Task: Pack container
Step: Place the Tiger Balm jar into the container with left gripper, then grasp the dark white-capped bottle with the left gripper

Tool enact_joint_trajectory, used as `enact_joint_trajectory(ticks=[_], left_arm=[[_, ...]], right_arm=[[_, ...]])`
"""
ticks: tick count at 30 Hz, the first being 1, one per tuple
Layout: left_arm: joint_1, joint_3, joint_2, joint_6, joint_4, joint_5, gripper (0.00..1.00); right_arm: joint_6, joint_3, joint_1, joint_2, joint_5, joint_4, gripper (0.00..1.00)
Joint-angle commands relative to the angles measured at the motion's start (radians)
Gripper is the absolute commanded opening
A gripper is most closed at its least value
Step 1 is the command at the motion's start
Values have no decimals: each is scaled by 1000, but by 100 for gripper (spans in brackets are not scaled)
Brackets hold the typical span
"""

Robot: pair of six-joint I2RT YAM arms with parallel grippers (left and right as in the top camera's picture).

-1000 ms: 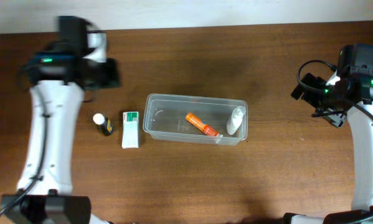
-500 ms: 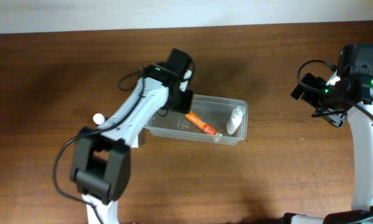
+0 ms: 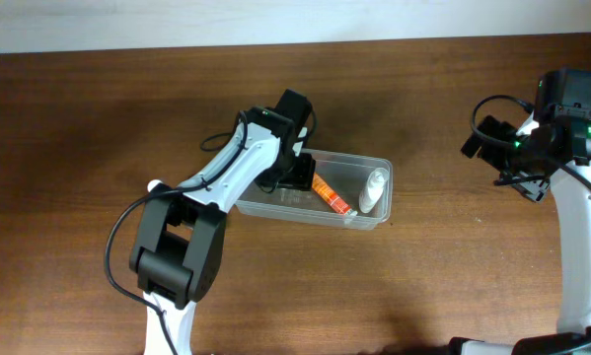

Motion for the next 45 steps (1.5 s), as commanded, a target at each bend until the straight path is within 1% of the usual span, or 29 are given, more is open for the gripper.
enact_joint_trajectory(ticks=[1, 4, 7, 11, 13, 14, 17, 20, 24, 29, 32, 34, 35, 36, 39, 42, 45], left_arm=[[1, 101, -51, -5, -70, 40, 67], [11, 175, -97, 18, -154, 12, 67], [27, 240, -155, 23, -226, -93, 68], [75, 294, -252, 25, -311, -281, 83], [117, 295, -300, 25, -339, -351, 87], [146, 295, -322, 25, -357, -379, 94], [247, 295, -349, 24, -410, -393, 99], [356, 278, -337, 24, -457, -348, 99], [462, 196, -313, 25, -459, -216, 97], [538, 65, -307, 25, -444, -221, 96], [561, -8, -307, 53, -408, -221, 95], [567, -58, -307, 72, -362, -221, 90], [567, -89, -307, 82, -330, -221, 89], [567, -116, -307, 82, -304, -221, 83], [567, -193, -307, 95, -223, -220, 82], [567, -237, -307, 104, -174, -220, 80], [567, -255, -307, 104, -150, -221, 72]], right_arm=[[8, 14, -4, -21, -5, 0, 99], [8, 14, -4, -21, -5, 0, 98], [8, 14, -4, -21, -5, 0, 99], [8, 14, -4, -21, -5, 0, 98], [8, 14, -4, -21, -5, 0, 98], [8, 14, -4, -21, -5, 0, 98], [8, 14, -4, -21, -5, 0, 98], [8, 14, -4, -21, -5, 0, 99], [8, 14, -4, -21, -5, 0, 98], [8, 14, -4, -21, -5, 0, 98], [8, 14, -4, -21, -5, 0, 98], [8, 14, -4, -21, -5, 0, 98], [8, 14, -4, -21, -5, 0, 98], [8, 14, -4, -21, -5, 0, 98], [8, 14, -4, -21, -5, 0, 98], [8, 14, -4, -21, -5, -1, 98], [8, 14, -4, -21, -5, 0, 98]])
